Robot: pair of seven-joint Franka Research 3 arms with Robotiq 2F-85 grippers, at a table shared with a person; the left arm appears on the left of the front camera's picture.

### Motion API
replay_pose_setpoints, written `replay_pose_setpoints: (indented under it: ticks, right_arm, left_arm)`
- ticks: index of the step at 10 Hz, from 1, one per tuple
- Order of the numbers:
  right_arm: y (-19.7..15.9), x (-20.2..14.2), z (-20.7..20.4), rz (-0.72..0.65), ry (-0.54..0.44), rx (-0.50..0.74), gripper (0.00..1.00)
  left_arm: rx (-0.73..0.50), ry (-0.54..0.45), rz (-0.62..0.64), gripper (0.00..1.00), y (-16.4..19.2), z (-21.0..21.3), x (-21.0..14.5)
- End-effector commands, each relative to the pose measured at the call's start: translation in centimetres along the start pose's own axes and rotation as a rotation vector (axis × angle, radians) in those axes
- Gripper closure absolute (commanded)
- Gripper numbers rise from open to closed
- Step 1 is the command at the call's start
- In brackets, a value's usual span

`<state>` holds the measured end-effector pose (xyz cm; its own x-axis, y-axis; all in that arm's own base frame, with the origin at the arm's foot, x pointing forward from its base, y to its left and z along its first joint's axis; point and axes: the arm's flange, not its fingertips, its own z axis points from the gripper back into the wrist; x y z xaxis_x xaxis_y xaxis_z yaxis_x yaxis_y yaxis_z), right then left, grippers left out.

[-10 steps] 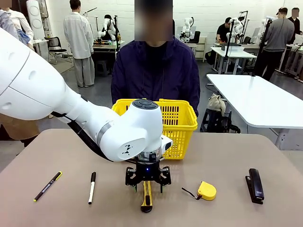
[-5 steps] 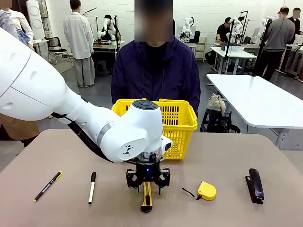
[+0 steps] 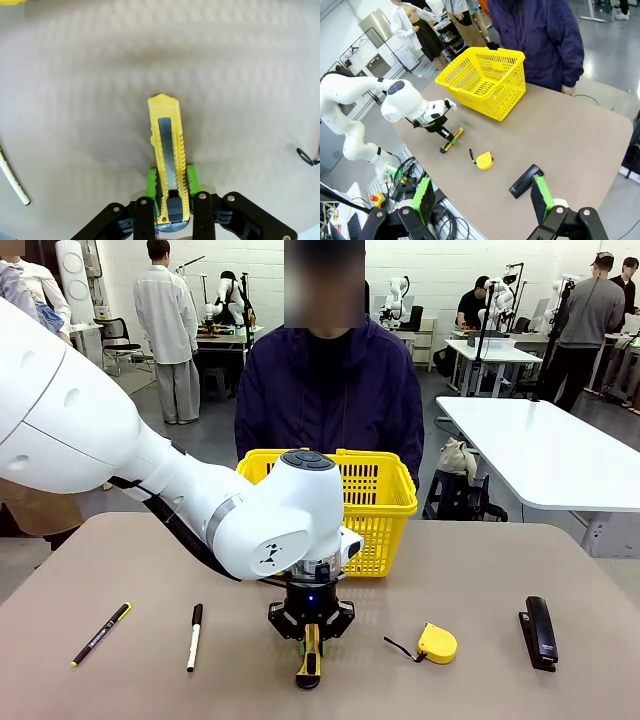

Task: Place the items the person wants into the basket.
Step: Pick up the item the person points to and place it in the Market Basket.

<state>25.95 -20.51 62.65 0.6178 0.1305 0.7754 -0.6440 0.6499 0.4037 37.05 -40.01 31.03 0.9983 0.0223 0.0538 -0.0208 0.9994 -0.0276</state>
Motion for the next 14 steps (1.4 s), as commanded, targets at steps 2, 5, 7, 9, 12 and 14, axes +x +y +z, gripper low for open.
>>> replay_pose_setpoints:
  ticks: [2,5,7,9,12,14]
  right_arm:
    - [0.0,-0.1,-0.1,0.014,-0.024,0.018,0.00]
    - [0.0,-0.1,-0.1,0.014,-0.024,0.018,0.00]
    - [0.0,-0.1,-0.1,0.014,-0.024,0.018,0.00]
    - [0.0,-0.1,-0.1,0.014,-0.024,0.018,0.00]
    - [0.0,-0.1,-0.1,0.014,-0.024,0.018,0.00]
    - [0.0,-0.1,-0.1,0.014,-0.024,0.018,0.00]
  left_arm:
    - [0.007,0.008,0.020,1.00,-0.3,-0.4,-0.2]
    - [-0.013,-0.026,-0.065,1.00,-0.1,4.2,-1.0]
    - [-0.068,-0.076,-0.187,1.00,0.8,12.3,-3.5]
    - [-0.082,-0.164,-0.165,1.00,1.4,20.6,-5.4]
    - [-0.057,-0.171,-0.155,1.00,1.4,27.7,-5.0]
    - [-0.053,-0.166,-0.135,1.00,1.7,29.1,-4.6]
